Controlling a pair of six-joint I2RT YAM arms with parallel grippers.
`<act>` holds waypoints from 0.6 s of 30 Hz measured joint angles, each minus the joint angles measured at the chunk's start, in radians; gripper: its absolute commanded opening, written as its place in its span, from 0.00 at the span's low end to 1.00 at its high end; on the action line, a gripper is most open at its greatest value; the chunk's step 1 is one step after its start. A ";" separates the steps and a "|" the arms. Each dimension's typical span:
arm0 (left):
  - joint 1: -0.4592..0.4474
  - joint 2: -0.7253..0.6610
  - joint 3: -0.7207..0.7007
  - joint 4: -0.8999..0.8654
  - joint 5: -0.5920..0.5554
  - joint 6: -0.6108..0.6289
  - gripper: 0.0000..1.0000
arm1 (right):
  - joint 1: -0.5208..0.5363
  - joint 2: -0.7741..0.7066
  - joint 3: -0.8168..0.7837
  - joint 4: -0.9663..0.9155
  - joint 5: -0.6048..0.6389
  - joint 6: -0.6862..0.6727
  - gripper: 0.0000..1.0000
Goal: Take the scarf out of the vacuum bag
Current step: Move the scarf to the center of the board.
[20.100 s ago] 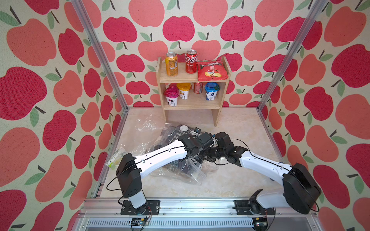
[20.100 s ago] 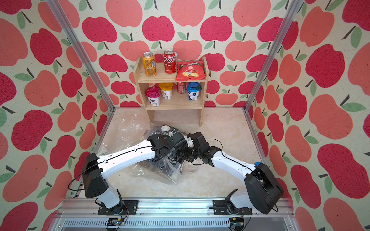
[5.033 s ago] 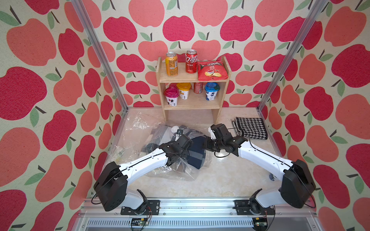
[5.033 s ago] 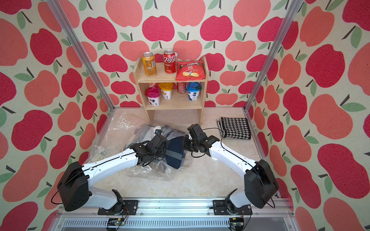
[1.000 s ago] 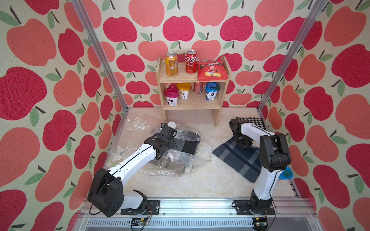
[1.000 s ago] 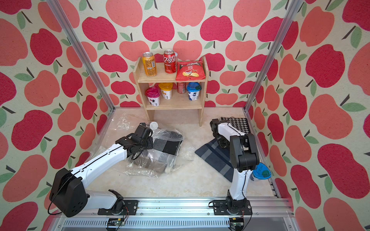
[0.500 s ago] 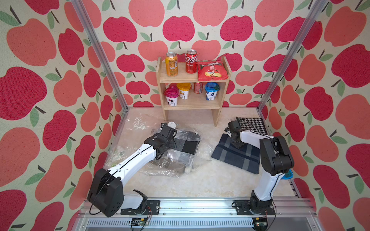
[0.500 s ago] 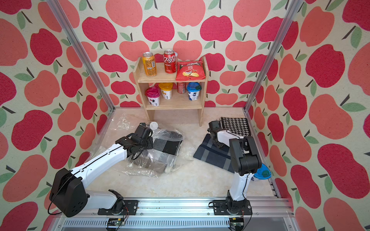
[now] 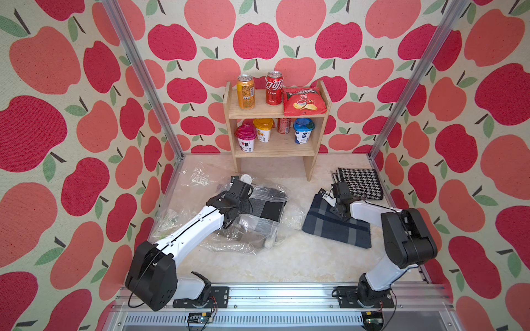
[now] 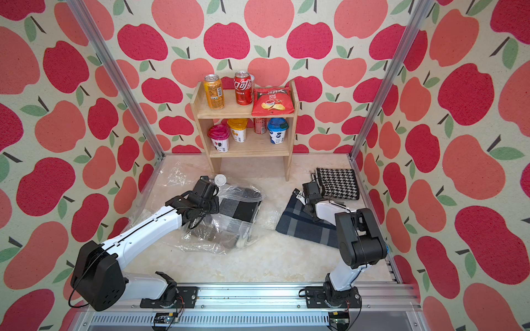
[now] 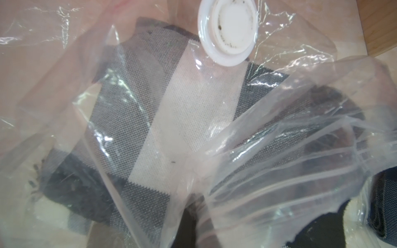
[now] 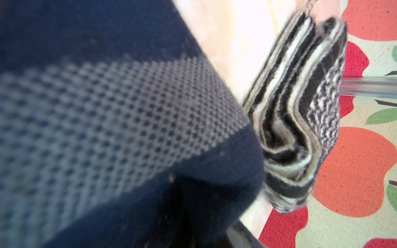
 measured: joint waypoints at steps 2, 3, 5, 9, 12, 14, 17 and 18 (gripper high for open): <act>0.000 0.000 0.000 0.000 0.000 0.000 0.00 | -0.014 -0.022 0.000 -0.006 -0.038 -0.020 0.00; 0.000 0.000 0.000 0.000 0.000 0.000 0.00 | -0.024 -0.037 0.000 -0.021 -0.069 -0.033 0.00; 0.000 0.000 0.000 0.000 0.000 0.000 0.00 | -0.048 -0.074 0.000 -0.055 -0.140 -0.053 0.00; 0.000 0.000 0.000 0.000 0.001 0.000 0.00 | -0.081 -0.113 0.014 -0.099 -0.214 -0.060 0.05; 0.000 0.000 0.000 0.000 0.005 0.000 0.00 | -0.086 -0.105 0.059 -0.146 -0.246 -0.030 0.40; 0.000 0.000 0.000 0.000 0.007 0.000 0.00 | -0.087 -0.087 0.108 -0.169 -0.260 0.014 0.58; 0.000 0.000 0.000 0.000 0.008 0.000 0.00 | -0.087 -0.082 0.147 -0.171 -0.290 0.095 1.00; 0.000 0.000 0.000 0.000 0.008 0.000 0.00 | -0.087 -0.087 0.151 -0.168 -0.299 0.133 1.00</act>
